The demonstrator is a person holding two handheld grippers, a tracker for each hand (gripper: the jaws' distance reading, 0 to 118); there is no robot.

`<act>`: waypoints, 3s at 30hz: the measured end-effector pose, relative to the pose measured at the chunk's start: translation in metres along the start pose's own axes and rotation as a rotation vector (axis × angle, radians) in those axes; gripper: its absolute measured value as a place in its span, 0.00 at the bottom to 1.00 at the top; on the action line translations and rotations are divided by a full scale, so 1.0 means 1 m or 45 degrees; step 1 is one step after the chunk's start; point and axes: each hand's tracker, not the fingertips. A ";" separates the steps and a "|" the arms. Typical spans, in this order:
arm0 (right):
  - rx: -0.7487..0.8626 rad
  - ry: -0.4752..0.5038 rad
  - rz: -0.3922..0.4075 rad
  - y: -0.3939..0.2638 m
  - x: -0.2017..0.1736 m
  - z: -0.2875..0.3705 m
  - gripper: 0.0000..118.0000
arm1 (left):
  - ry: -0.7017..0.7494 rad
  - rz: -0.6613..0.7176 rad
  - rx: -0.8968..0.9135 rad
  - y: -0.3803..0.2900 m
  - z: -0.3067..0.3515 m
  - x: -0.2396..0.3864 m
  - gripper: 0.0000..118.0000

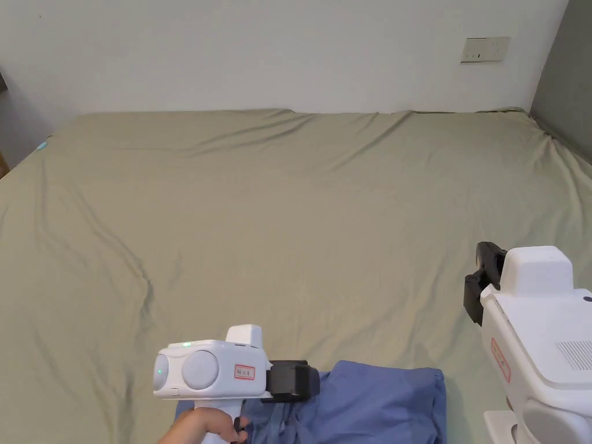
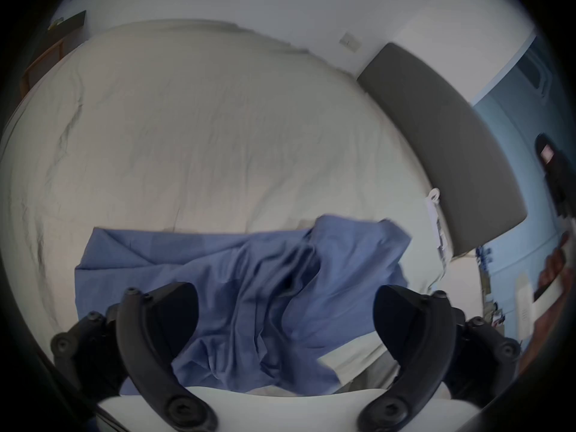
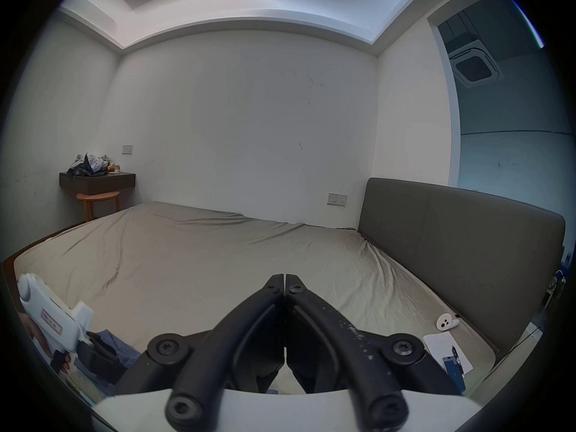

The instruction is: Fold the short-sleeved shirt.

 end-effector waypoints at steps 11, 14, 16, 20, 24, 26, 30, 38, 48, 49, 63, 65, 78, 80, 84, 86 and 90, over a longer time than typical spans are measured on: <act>0.001 0.019 -0.009 0.001 -0.001 0.000 0.01 | 0.423 -0.286 0.509 -0.024 0.051 -0.014 0.00; -0.003 0.020 -0.010 -0.001 -0.002 0.000 0.01 | 0.339 -0.235 0.439 -0.037 0.033 -0.013 0.00; -0.009 0.025 -0.014 -0.002 -0.001 -0.001 0.01 | 0.361 -0.256 0.379 -0.043 0.018 -0.017 0.00; -0.022 0.020 -0.016 -0.005 0.002 -0.001 0.01 | 0.272 -0.229 0.261 -0.061 -0.014 -0.006 0.00; -0.038 -0.001 -0.007 -0.009 0.009 0.000 0.01 | 0.250 -0.331 0.167 -0.077 -0.036 0.020 0.00; -0.044 -0.011 -0.007 -0.011 0.014 -0.001 0.01 | 0.245 -0.332 0.121 -0.084 -0.050 0.030 0.00; -0.058 -0.030 -0.021 -0.014 0.020 0.000 0.01 | 0.311 -0.369 0.112 -0.092 -0.057 0.054 0.00; -0.054 -0.033 -0.017 -0.012 0.019 0.003 0.01 | 0.212 -0.277 0.108 -0.069 -0.040 0.033 0.00; -0.030 0.007 -0.006 -0.003 0.003 -0.001 0.01 | 0.021 0.183 0.152 -0.019 0.047 -0.085 0.01; -0.029 0.011 -0.006 -0.003 0.001 -0.002 0.01 | 0.036 0.189 0.149 -0.018 0.051 -0.097 0.03; -0.084 0.040 0.021 -0.009 -0.015 -0.016 0.02 | -0.058 0.375 0.039 -0.032 0.023 -0.176 0.68; -0.091 0.039 0.024 -0.010 -0.014 -0.016 0.02 | 0.026 0.319 0.008 -0.037 0.012 -0.172 0.47; -0.077 0.035 0.014 -0.005 -0.011 -0.015 0.02 | 0.114 0.247 0.117 -0.025 0.081 -0.153 0.07; -0.066 0.044 0.009 -0.004 -0.012 -0.015 0.02 | 0.151 0.275 0.126 -0.022 0.100 -0.160 0.07; -0.052 0.064 0.003 -0.002 -0.015 -0.014 0.02 | 0.281 0.249 0.153 -0.020 0.130 -0.172 0.07; -0.050 0.071 0.000 -0.001 -0.016 -0.014 0.02 | 0.282 0.254 0.160 -0.018 0.141 -0.174 0.07; -0.035 0.078 0.000 0.000 -0.016 -0.011 0.02 | 0.280 0.238 0.190 -0.011 0.152 -0.151 0.07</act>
